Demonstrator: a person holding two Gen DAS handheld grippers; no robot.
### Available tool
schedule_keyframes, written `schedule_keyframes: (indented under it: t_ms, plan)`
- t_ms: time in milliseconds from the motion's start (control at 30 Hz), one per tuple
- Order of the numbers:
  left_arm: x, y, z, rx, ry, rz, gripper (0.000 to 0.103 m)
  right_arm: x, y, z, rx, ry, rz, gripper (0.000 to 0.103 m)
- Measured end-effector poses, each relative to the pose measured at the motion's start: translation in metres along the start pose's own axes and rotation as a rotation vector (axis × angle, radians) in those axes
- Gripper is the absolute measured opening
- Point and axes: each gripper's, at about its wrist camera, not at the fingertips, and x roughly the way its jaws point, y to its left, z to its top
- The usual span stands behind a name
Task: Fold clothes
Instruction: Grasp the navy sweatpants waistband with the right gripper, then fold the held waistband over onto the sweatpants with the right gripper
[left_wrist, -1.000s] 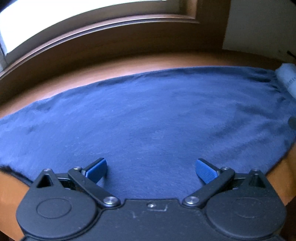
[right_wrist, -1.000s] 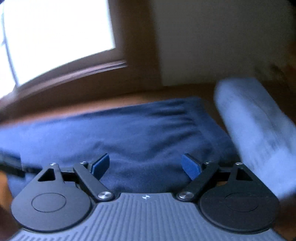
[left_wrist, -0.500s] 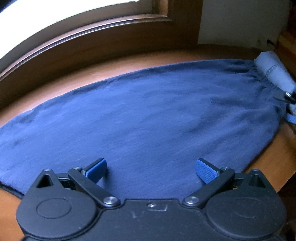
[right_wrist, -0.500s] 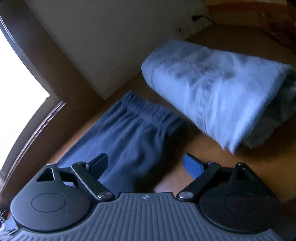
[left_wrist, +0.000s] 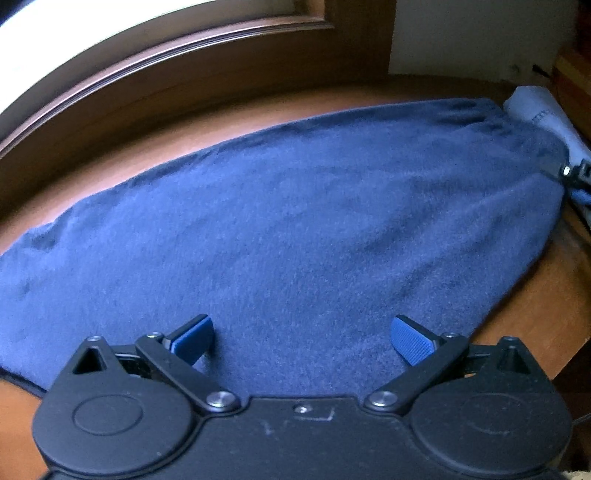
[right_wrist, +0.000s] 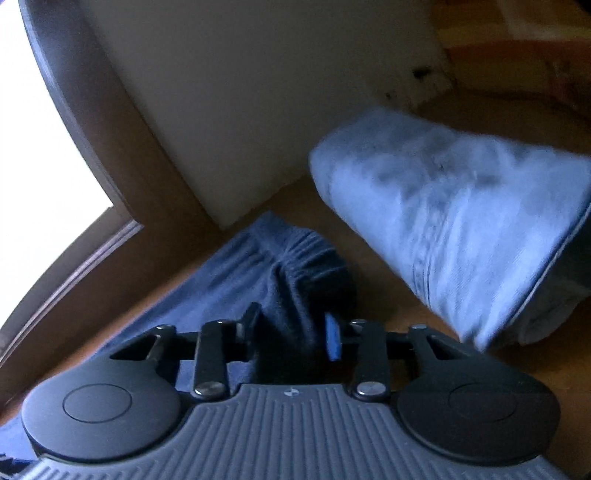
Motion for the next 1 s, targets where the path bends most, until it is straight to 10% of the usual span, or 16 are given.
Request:
schedule_keyframes:
  t_ms: [367, 633, 767, 1000]
  plan:
    - [-0.009, 0.025, -0.008, -0.039, -0.031, -0.038, 0.103, -0.050, 0.122, -0.011, -0.725, -0.128, 0.163, 0.015]
    - [-0.010, 0.058, -0.018, -0.102, -0.018, -0.006, 0.103, -0.062, 0.177, -0.073, -1.013, 0.022, 0.424, 0.018]
    - [-0.010, 0.070, -0.022, -0.125, -0.009, -0.002, 0.103, -0.062, 0.183, -0.088, -1.007, 0.166, 0.495, 0.041]
    - [-0.010, 0.077, -0.025, -0.092, -0.022, 0.001, 0.103, -0.081, 0.185, -0.076, -1.005, 0.085, 0.467, 0.085]
